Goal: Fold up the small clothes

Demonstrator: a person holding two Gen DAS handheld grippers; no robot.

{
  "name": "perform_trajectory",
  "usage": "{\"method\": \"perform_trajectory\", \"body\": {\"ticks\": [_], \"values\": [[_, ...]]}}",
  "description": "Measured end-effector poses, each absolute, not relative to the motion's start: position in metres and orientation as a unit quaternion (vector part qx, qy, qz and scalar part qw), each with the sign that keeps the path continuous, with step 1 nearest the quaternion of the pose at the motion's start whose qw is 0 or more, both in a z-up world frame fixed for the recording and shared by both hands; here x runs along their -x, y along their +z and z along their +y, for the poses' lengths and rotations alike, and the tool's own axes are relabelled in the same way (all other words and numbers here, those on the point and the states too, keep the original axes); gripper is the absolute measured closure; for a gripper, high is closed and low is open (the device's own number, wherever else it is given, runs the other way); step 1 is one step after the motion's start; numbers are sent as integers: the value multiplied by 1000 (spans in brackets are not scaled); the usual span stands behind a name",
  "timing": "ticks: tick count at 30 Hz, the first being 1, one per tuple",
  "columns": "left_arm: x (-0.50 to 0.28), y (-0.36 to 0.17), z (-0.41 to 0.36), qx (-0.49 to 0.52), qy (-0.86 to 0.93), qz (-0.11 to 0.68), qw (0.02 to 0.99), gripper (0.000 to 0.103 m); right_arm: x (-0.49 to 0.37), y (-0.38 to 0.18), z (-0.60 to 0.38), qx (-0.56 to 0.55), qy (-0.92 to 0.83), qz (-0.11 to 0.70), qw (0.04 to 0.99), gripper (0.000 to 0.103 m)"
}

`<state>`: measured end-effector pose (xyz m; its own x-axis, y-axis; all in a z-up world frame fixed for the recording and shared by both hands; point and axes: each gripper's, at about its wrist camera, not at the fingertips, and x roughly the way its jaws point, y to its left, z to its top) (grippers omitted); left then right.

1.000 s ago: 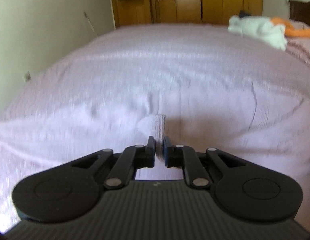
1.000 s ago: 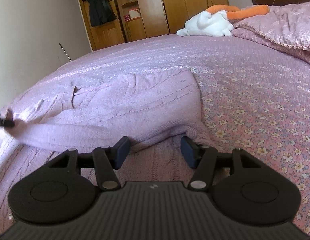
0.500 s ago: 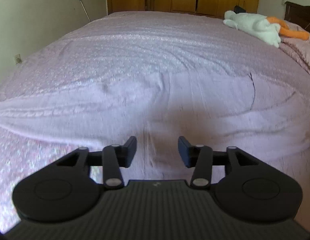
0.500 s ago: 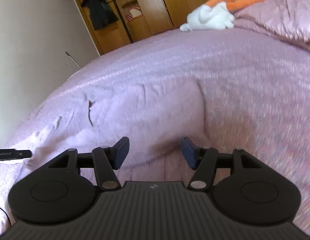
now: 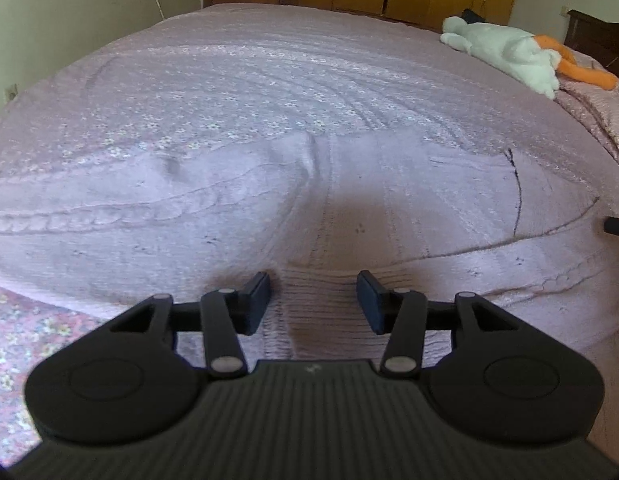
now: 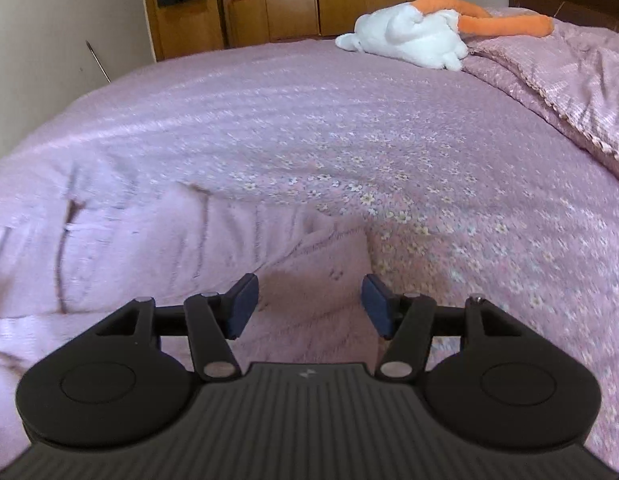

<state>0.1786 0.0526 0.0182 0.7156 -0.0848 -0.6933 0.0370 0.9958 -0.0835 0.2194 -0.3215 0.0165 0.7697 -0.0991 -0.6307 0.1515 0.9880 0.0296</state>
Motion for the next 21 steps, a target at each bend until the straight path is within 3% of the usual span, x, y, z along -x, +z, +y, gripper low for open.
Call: {"method": "perform_trajectory", "body": {"ticks": [1, 2, 5, 12, 18, 21], "values": [[-178, 18, 51, 26, -40, 372, 927, 87, -220, 14, -320, -35, -62, 334, 940, 92], [-179, 17, 49, 25, -54, 372, 926, 90, -220, 13, -319, -32, -63, 330, 941, 95], [-175, 23, 43, 9, -73, 357, 931, 91, -210, 16, -320, -23, -58, 297, 953, 101], [-177, 52, 43, 15, -65, 274, 960, 91, -207, 26, -334, -13, -100, 247, 964, 101], [-214, 28, 36, -7, -43, 335, 941, 88, -227, 3, -336, -3, -107, 291, 951, 100], [-221, 18, 32, -36, -34, 350, 935, 78, -228, 5, -337, -6, -101, 298, 949, 99]]}}
